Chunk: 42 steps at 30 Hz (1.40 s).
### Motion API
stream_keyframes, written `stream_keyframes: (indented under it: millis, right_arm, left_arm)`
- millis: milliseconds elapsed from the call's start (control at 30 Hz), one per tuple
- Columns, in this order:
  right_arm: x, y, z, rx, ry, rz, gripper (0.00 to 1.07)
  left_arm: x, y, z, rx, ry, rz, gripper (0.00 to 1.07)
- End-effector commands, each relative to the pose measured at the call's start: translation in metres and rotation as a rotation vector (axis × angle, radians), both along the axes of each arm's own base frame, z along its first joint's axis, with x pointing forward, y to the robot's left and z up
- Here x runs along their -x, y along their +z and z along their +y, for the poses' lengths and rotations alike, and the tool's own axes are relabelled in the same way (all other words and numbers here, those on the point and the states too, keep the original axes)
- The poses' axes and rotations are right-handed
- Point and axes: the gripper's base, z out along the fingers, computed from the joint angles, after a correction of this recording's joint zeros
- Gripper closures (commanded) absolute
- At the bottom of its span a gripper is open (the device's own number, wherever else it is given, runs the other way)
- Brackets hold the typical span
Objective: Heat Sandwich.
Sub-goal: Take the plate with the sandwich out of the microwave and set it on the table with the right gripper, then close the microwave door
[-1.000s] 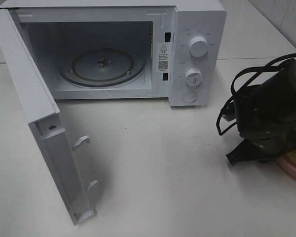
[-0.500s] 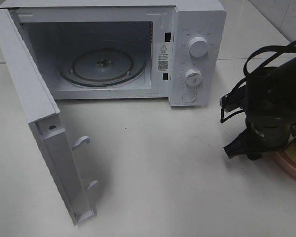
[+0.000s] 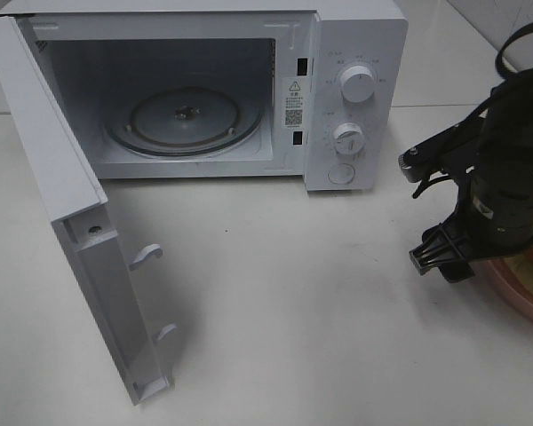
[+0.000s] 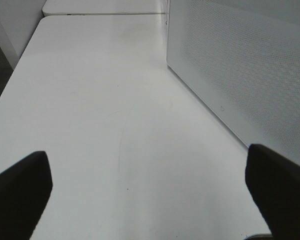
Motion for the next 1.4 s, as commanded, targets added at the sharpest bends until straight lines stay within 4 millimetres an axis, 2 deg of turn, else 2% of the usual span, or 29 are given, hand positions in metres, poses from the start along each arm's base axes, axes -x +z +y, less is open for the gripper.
stream_keyframes:
  millis: [33,267,400,567,700,1000,1033,1267,1333,1400]
  right_arm:
    - [0.006,0.016,-0.002,-0.018,0.035,0.001,0.29]
    - [0.02,0.044,-0.003,-0.089,0.081,-0.016,0.29]
    - [0.037,0.071,-0.005,-0.19,0.114,-0.059,0.29]
    - [0.048,0.085,-0.009,-0.216,0.126,-0.076,0.3]
    - [0.068,0.106,-0.017,-0.259,0.157,-0.099,0.3]
    - [0.099,0.132,-0.029,-0.328,0.193,-0.157,0.3]
    - [0.107,0.139,-0.033,-0.343,0.195,-0.181,0.3]
    - [0.133,0.154,-0.048,-0.367,0.188,-0.247,0.3]
    - [0.148,0.162,-0.056,-0.386,0.187,-0.294,0.3]
    - [0.152,0.163,-0.059,-0.39,0.187,-0.305,0.3]
  left_arm:
    - [0.003,0.0,-0.001,0.007,-0.003,-0.035,0.05]
    - [0.003,0.0,-0.001,0.007,-0.003,-0.035,0.05]
    - [0.003,0.0,-0.001,0.007,-0.003,-0.035,0.05]
    - [0.003,0.0,-0.001,0.007,-0.003,-0.035,0.05]
    - [0.003,0.0,-0.001,0.007,-0.003,-0.035,0.05]
    - [0.003,0.0,-0.001,0.007,-0.003,-0.035,0.05]
    - [0.003,0.0,-0.001,0.007,-0.003,-0.035,0.05]
    - [0.003,0.0,-0.001,0.007,-0.003,-0.035,0.05]
    - [0.003,0.0,-0.001,0.007,-0.003,-0.035,0.05]
    - [0.003,0.0,-0.001,0.007,-0.003,-0.035,0.05]
